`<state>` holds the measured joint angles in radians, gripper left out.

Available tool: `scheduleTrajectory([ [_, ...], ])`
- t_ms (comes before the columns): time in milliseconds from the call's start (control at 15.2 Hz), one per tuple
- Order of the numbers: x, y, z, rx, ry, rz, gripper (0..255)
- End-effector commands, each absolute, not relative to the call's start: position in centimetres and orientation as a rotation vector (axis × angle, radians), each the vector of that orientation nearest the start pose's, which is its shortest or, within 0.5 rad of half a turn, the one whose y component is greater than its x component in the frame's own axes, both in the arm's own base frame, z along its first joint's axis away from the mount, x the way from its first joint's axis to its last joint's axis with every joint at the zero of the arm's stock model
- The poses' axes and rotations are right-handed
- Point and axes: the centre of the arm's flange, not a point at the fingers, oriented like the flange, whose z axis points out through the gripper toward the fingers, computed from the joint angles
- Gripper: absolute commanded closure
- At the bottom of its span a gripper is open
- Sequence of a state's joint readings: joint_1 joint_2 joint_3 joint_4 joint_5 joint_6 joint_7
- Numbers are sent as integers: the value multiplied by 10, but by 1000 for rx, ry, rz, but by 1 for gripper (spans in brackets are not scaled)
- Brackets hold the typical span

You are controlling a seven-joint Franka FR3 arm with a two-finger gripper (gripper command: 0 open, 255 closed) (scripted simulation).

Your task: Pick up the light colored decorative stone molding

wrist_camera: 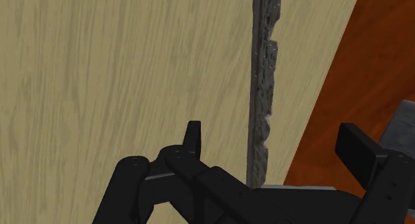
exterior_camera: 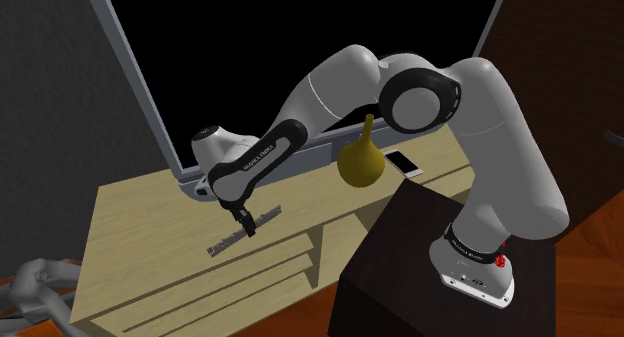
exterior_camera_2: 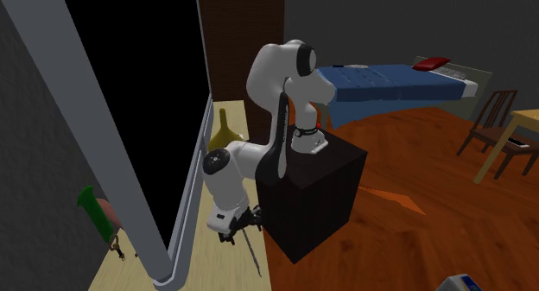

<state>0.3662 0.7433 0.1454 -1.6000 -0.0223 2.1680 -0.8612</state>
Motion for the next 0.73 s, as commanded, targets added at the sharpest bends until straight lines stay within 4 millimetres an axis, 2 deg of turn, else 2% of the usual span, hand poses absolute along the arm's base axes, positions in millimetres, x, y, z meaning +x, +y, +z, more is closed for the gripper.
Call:
scheduleTrajectory([
  [0,595,322,172,-2352,-1897,228,0],
  [132,595,322,172,-2352,-1897,228,0],
  [198,595,321,172,-2352,-1897,228,255],
  [660,595,322,172,-2352,-1897,228,255],
])
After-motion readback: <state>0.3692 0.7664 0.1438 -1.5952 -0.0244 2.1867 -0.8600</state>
